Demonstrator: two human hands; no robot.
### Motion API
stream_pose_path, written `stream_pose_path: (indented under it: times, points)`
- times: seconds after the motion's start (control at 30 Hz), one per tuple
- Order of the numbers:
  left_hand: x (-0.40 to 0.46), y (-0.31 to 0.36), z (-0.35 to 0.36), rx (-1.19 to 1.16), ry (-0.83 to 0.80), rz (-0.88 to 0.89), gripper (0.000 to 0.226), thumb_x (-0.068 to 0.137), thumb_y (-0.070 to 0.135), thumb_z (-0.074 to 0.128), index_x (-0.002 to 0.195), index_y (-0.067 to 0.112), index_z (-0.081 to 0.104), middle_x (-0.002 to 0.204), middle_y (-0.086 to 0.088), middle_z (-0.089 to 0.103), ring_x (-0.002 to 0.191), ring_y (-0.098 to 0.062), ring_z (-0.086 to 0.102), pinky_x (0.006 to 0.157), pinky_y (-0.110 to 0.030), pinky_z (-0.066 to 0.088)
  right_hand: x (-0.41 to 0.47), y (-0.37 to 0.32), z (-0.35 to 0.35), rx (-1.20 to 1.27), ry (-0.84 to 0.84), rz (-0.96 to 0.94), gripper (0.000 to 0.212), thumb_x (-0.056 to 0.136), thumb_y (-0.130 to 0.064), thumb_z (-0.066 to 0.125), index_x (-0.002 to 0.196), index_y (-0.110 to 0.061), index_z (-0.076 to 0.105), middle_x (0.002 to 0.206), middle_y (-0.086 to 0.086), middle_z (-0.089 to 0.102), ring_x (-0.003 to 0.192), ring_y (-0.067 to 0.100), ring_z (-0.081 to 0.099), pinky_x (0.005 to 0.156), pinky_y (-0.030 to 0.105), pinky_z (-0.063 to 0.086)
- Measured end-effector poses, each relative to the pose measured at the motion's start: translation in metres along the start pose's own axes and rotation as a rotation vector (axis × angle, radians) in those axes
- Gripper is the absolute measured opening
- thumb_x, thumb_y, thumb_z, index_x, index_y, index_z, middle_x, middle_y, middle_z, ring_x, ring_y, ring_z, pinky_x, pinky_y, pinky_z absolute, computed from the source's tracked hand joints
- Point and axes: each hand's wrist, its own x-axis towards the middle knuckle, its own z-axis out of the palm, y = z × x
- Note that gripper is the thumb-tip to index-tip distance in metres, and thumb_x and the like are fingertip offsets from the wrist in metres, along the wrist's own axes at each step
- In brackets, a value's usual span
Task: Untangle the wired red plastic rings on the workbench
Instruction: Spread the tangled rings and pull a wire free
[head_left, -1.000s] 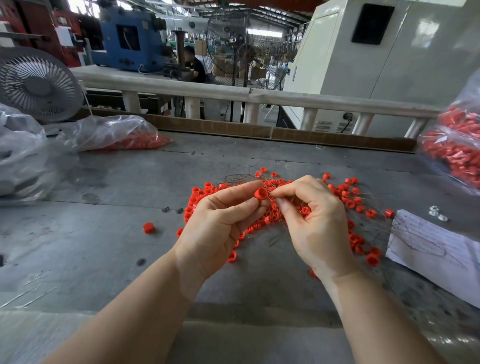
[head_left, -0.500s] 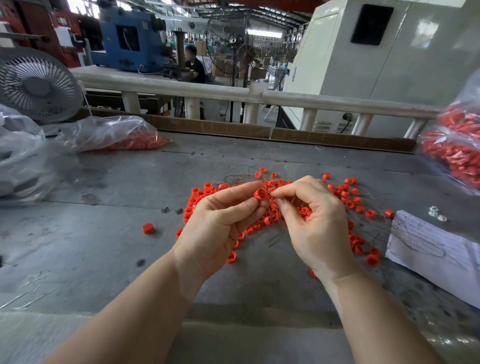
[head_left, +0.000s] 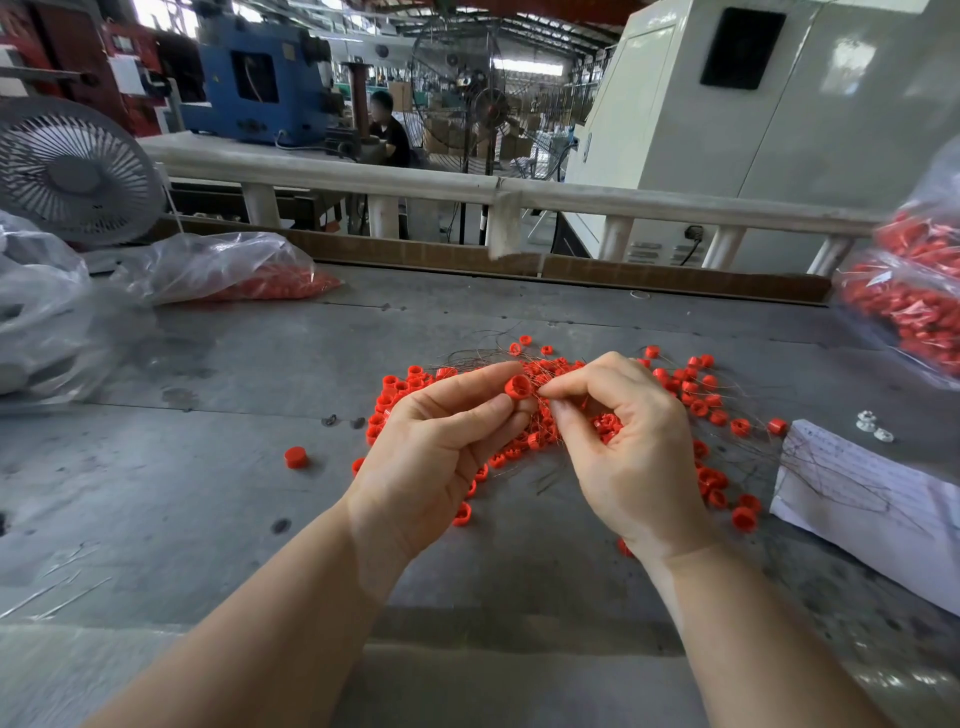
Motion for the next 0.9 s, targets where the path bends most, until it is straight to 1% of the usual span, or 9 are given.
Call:
stream_pose_path:
  times: [0.2, 0.47, 0.63, 0.9]
  points:
    - [0.0004, 0.0000, 0.0005, -0.020, -0.002, -0.005, 0.026, 0.064, -0.002, 0.058, 0.078, 0.009, 0.077, 0.076, -0.007, 0.073, 0.069, -0.012, 0.071, 0.061, -0.017, 0.055, -0.0001, -0.0008, -0.0005, -0.002, -0.006, 0.003, 0.010, 0.078, -0.003, 0.063, 0.076, -0.007, 0.071, 0.075, -0.003, 0.062, 0.075, 0.015, 0.058, 0.071, 0.027, 0.047]
    - [-0.0005, 0.0001, -0.0003, 0.046, -0.005, 0.004, 0.025, 0.064, 0.002, 0.061, 0.076, 0.014, 0.078, 0.071, -0.005, 0.071, 0.064, -0.010, 0.069, 0.057, -0.017, 0.055, -0.0004, -0.0019, -0.0004, -0.034, -0.007, -0.016, 0.009, 0.078, -0.002, 0.063, 0.075, -0.007, 0.070, 0.074, -0.004, 0.061, 0.075, 0.014, 0.057, 0.072, 0.026, 0.046]
    - [-0.0004, 0.0005, -0.0002, 0.005, -0.005, -0.013, 0.026, 0.063, -0.001, 0.059, 0.077, 0.011, 0.078, 0.072, -0.007, 0.072, 0.067, -0.011, 0.070, 0.060, -0.016, 0.054, -0.0004, -0.0019, -0.0005, -0.066, -0.004, -0.025, 0.009, 0.077, -0.001, 0.062, 0.075, -0.007, 0.070, 0.074, -0.001, 0.061, 0.074, 0.014, 0.056, 0.071, 0.026, 0.045]
    - [-0.0005, 0.0014, -0.0001, 0.006, -0.012, -0.021, 0.025, 0.065, 0.001, 0.059, 0.078, 0.012, 0.078, 0.075, -0.007, 0.073, 0.069, -0.011, 0.070, 0.060, -0.015, 0.054, -0.0008, -0.0014, 0.0000, -0.072, 0.002, -0.026, 0.009, 0.078, 0.000, 0.063, 0.076, -0.006, 0.070, 0.074, -0.001, 0.061, 0.074, 0.014, 0.055, 0.072, 0.024, 0.044]
